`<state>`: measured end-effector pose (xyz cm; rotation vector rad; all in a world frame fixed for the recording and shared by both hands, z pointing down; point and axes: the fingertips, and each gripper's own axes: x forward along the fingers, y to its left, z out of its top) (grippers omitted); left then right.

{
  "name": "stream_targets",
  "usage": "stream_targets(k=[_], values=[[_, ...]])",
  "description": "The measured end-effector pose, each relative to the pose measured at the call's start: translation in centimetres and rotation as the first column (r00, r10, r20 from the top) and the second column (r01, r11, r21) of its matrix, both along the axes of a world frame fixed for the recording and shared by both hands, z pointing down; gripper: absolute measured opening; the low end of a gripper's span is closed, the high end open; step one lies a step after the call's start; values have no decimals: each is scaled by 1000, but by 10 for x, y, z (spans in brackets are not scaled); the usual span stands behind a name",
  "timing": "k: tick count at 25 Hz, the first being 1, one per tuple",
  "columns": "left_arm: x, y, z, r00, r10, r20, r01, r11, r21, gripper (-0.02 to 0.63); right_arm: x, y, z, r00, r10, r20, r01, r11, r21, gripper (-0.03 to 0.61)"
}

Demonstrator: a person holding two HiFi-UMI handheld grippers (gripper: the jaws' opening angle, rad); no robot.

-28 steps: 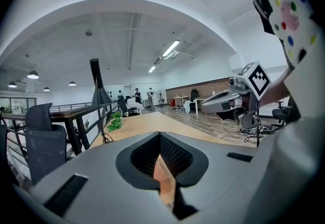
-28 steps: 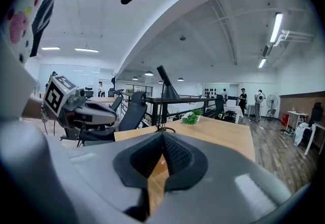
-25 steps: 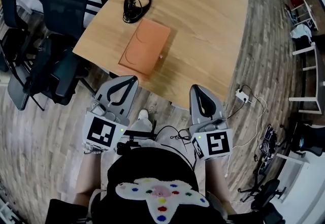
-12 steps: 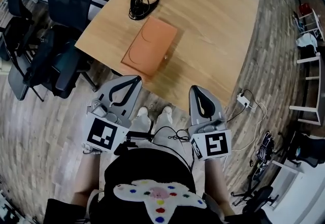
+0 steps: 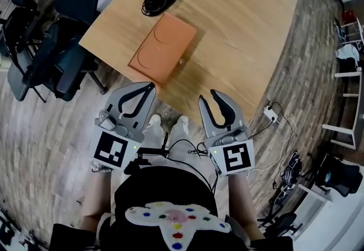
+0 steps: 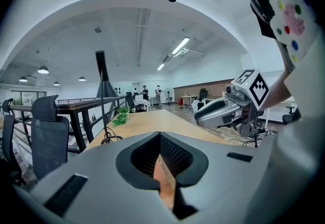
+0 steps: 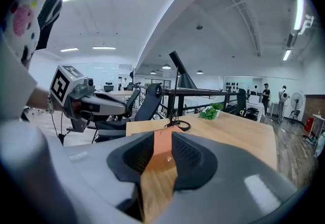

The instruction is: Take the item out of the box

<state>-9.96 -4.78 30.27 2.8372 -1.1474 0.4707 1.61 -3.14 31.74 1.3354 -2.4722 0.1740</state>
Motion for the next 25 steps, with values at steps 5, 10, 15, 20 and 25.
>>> stream_targets(k=[5, 10, 15, 20, 25], values=[[2, -4, 6, 999, -32, 19, 32, 999, 5, 0, 4, -13, 13, 999, -36, -9, 36, 999, -16, 115], [0, -5, 10, 997, -71, 32, 71, 997, 8, 0, 6, -24, 21, 997, -72, -18, 72, 997, -23, 115], [0, -10, 18, 994, -102, 38, 102, 995, -1, 0, 5, -36, 34, 994, -112, -18, 112, 993, -40, 117], [4, -14, 24, 991, -126, 41, 126, 992, -7, 0, 2, -48, 47, 984, -174, -29, 173, 984, -50, 117], [6, -15, 31, 986, -157, 49, 158, 987, -10, 0, -2, -59, 61, 977, -213, -21, 210, 974, -83, 117]])
